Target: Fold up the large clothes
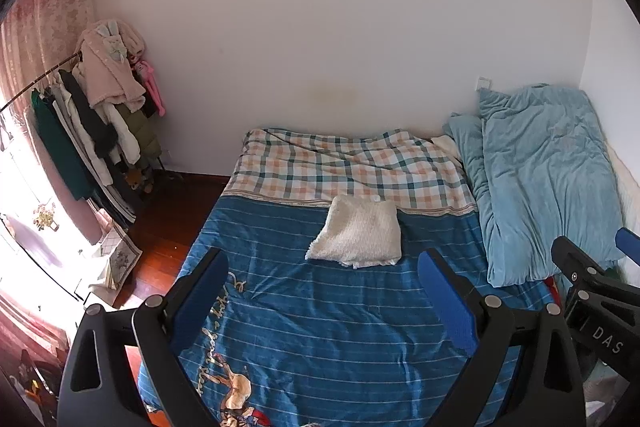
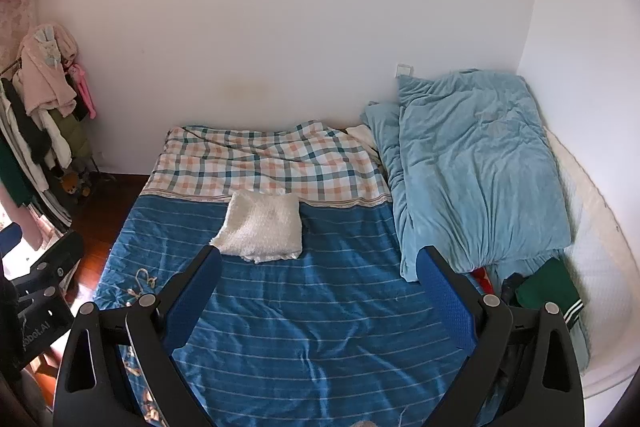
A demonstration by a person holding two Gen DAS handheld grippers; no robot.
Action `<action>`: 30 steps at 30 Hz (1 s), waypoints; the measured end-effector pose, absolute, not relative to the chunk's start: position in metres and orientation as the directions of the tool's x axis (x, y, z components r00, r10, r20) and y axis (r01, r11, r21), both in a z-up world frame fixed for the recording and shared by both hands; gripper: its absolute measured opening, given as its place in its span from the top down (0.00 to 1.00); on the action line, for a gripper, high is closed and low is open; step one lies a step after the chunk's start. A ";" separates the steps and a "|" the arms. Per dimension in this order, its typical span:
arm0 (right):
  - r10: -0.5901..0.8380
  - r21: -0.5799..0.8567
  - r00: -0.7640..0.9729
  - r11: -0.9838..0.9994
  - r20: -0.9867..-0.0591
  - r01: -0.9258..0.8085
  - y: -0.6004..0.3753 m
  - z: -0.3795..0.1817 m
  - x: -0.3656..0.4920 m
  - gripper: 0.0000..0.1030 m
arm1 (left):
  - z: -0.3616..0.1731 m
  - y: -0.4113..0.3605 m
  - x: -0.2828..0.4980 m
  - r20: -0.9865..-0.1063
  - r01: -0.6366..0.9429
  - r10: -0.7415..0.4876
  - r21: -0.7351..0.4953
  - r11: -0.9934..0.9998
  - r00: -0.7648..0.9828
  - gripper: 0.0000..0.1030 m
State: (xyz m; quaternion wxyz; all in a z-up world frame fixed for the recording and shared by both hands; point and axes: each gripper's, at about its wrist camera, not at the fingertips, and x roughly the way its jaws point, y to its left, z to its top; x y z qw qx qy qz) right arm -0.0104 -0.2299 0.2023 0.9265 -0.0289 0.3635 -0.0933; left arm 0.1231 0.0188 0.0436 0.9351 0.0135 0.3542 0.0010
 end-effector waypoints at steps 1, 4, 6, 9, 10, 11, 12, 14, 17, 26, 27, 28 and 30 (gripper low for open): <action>-0.194 -0.120 0.719 0.981 -0.667 0.153 -0.231 0.202 -0.011 0.04 | 0.045 0.019 0.123 -0.662 0.008 0.010 0.025 1.000 0.750 0.06; -0.194 -0.121 0.720 0.981 -0.666 0.152 -0.230 0.202 -0.011 0.04 | 0.048 0.020 0.122 -0.657 0.007 0.010 0.024 1.000 0.754 0.06; -0.193 -0.121 0.721 0.981 -0.665 0.150 -0.231 0.203 -0.009 0.04 | 0.048 0.019 0.122 -0.655 0.007 0.012 0.026 1.000 0.755 0.06; -0.194 -0.121 0.724 0.981 -0.662 0.152 -0.232 0.203 -0.010 0.04 | 0.048 0.019 0.121 -0.652 0.008 0.012 0.027 1.000 0.758 0.06; -0.195 -0.119 0.725 0.981 -0.661 0.155 -0.233 0.204 -0.013 0.04 | 0.048 0.019 0.121 -0.652 0.008 0.012 0.028 1.000 0.758 0.06; -0.194 -0.119 0.725 0.981 -0.661 0.154 -0.233 0.204 -0.013 0.04 | 0.047 0.019 0.120 -0.652 0.007 0.013 0.027 1.000 0.758 0.05; -0.195 -0.120 0.726 0.981 -0.660 0.154 -0.233 0.204 -0.012 0.04 | 0.047 0.019 0.120 -0.652 0.007 0.012 0.027 1.000 0.758 0.05; -0.193 -0.117 0.725 0.981 -0.662 0.154 -0.234 0.203 -0.012 0.04 | 0.048 0.018 0.120 -0.650 0.011 0.010 0.028 1.000 0.760 0.05; -0.195 -0.119 0.725 0.981 -0.661 0.155 -0.233 0.203 -0.015 0.03 | 0.049 0.019 0.119 -0.645 0.018 0.004 0.028 0.999 0.764 0.05; -0.199 -0.120 0.725 0.980 -0.660 0.159 -0.232 0.203 -0.018 0.03 | 0.050 0.018 0.117 -0.644 0.026 -0.002 0.027 0.999 0.765 0.04; -0.200 -0.121 0.725 0.980 -0.659 0.160 -0.233 0.204 -0.019 0.03 | 0.050 0.018 0.117 -0.643 0.027 -0.005 0.025 0.999 0.766 0.04; -0.202 -0.123 0.725 0.979 -0.659 0.161 -0.233 0.204 -0.020 0.03 | 0.050 0.018 0.117 -0.643 0.028 -0.004 0.026 0.999 0.766 0.04; -0.202 -0.121 0.726 0.979 -0.658 0.163 -0.233 0.205 -0.020 0.03 | 0.051 0.018 0.118 -0.641 0.024 -0.002 0.026 0.999 0.768 0.04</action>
